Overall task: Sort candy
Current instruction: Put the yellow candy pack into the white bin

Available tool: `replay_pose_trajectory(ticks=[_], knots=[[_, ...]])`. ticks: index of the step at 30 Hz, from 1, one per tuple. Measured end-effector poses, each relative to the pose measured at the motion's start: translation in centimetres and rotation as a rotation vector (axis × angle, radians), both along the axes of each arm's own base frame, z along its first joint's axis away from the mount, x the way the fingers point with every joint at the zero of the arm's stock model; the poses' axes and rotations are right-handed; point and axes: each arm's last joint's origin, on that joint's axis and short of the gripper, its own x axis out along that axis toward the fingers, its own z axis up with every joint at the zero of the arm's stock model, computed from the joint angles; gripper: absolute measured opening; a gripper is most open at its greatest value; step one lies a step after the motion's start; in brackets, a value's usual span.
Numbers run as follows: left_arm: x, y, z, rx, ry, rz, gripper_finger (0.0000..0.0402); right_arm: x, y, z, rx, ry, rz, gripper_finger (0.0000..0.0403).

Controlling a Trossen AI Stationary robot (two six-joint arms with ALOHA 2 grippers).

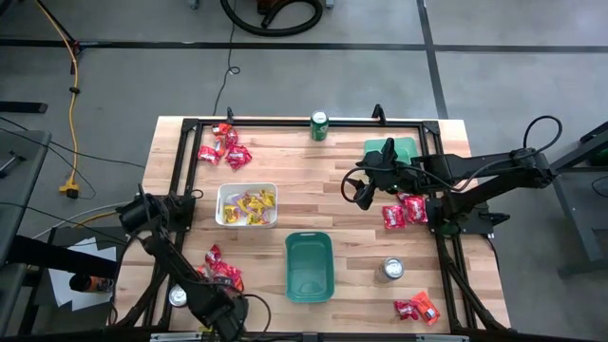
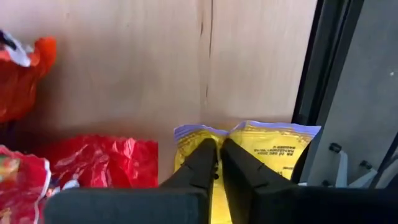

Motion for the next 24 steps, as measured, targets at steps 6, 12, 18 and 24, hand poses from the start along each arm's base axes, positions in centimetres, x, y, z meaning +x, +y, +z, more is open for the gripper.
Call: replay_pose_trajectory(ticks=[6, 12, 18, 24], knots=[[0.1, 0.1, 0.0, -0.004, -0.014, -0.048, 0.0002, 0.0, 0.0, 0.0, 0.0, 0.0, 0.0, 0.0256], [0.1, 0.3, 0.4, -0.009, -0.034, -0.078, 0.0, 0.0, 0.0, 0.0, 0.0, 0.0, 0.001, 0.0256], [0.0, 1.3, 4.3, -0.047, -0.139, -0.105, 0.0, 0.0, 0.0, 0.0, -0.002, 0.001, 0.002, 0.0256], [0.5, 4.5, 10.2, -0.089, -0.348, -0.094, 0.0, 0.0, 0.0, 0.0, -0.002, 0.002, 0.002, 0.0256]])
